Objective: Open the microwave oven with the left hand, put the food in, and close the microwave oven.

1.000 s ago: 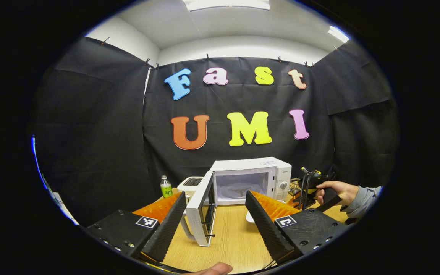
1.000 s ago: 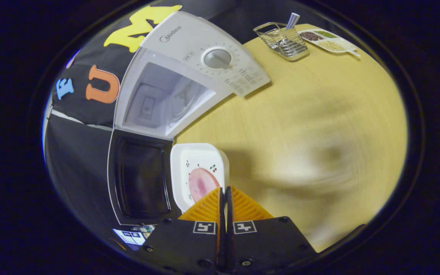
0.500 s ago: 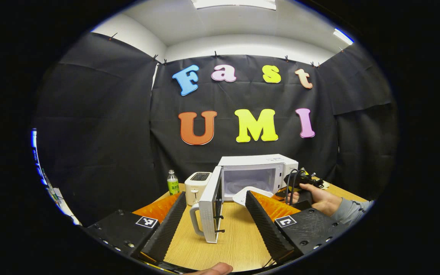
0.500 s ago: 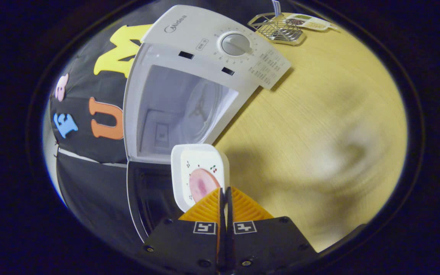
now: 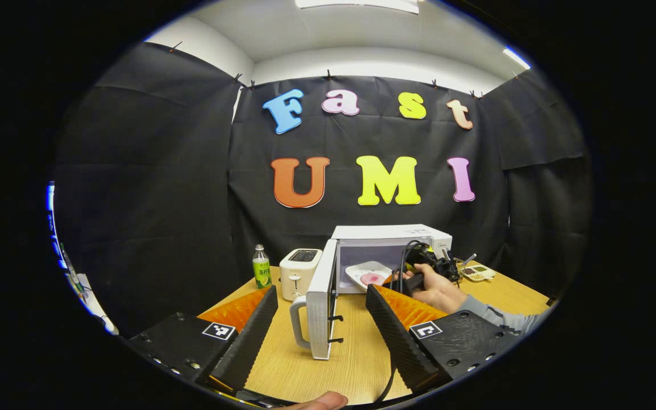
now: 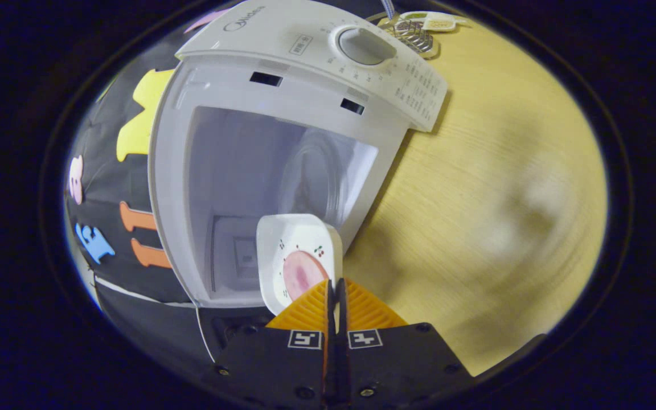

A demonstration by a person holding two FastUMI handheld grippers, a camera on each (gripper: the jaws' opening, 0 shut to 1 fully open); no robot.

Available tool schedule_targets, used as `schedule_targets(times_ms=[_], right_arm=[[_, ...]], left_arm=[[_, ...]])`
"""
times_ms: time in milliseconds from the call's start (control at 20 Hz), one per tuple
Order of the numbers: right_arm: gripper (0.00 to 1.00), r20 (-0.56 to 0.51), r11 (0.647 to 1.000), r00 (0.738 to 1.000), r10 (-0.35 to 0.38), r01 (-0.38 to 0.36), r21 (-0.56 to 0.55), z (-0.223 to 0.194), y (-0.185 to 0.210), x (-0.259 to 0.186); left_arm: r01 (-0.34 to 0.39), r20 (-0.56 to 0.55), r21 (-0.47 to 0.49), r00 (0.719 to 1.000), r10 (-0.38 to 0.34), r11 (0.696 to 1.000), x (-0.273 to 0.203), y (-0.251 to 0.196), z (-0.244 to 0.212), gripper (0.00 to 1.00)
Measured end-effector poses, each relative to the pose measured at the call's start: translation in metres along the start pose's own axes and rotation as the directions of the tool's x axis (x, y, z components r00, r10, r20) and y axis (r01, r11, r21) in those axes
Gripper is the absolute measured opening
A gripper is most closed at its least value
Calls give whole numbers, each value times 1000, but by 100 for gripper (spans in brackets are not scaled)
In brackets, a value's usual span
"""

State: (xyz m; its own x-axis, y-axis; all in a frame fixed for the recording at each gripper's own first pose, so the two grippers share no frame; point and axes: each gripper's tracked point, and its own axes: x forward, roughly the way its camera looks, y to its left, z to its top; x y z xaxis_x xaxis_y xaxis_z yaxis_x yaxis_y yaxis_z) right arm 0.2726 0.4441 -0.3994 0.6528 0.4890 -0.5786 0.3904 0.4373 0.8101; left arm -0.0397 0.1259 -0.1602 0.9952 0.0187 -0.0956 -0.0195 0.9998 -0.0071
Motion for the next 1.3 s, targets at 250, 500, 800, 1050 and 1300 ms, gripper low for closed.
schedule_targets(times_ms=[250, 500, 800, 1050, 1300], right_arm=[[4, 75, 999, 997, 16, -19, 33, 12, 26, 37], [5, 192, 999, 981, 30, -27, -17, 42, 33, 52], [11, 241, 998, 969, 46, -34, -55, 57, 36, 61], [13, 260, 992, 963, 76, -46, -122, 65, 37, 61], [42, 274, 971, 955, 109, -44, -234, 64, 32, 47]], left_arm=[[-11, -6, -13, 1000, 11, 1000, 6, 16, -9, 96], [-29, -15, -21, 999, 28, 999, 15, 30, -21, 95], [-1, -31, -58, 1000, 0, 998, 19, 26, -29, 94], [-20, -32, -72, 999, 18, 997, 16, 35, -33, 94], [-13, -36, -119, 999, 8, 993, 10, 35, -33, 92]])
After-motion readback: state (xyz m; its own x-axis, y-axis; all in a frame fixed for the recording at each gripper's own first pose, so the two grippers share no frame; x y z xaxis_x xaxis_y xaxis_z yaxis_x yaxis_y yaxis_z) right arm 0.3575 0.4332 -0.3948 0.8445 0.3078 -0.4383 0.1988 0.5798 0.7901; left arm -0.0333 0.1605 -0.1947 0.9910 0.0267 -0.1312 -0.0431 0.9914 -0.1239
